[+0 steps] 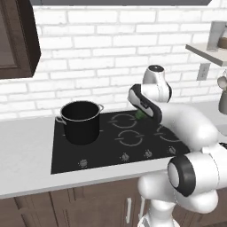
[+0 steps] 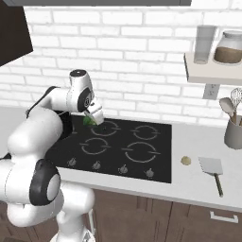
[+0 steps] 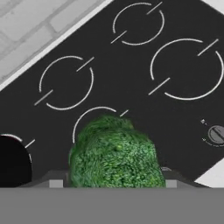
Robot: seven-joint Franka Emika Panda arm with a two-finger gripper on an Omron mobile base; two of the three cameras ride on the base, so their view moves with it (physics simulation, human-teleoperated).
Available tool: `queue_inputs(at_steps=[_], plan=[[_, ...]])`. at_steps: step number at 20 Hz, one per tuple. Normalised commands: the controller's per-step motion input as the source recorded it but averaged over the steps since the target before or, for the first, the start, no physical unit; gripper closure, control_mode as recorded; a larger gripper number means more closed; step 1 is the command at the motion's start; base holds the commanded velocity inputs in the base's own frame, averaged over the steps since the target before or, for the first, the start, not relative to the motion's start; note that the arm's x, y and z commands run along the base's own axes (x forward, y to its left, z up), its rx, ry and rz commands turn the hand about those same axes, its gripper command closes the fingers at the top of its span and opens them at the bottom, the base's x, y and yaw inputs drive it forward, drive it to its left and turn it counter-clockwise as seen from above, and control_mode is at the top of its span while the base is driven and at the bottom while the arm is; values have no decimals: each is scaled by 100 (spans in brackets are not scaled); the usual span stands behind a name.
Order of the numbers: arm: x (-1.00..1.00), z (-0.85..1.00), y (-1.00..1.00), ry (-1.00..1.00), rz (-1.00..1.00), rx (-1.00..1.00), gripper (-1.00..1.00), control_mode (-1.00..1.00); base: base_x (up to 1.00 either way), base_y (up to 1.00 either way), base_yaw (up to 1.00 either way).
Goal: Put the broccoli and garlic in the pot. Retrieve the spatula and lightly stir the vegetables in the pot.
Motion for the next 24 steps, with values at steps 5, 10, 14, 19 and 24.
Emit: queue_inputs(at_steps=[5,10,14,19,24], plan=[[51,5,100,0,17,-12,100,-100,0,0,0],[43,22,85,0,14,-6,100,-100,0,0,0],[36,15,73,0,14,0,100,-100,0,0,0],[33,1,61,0,15,0,100,-100,0,0,0],[55,-4,54,0,13,0,100,-100,0,0,0]])
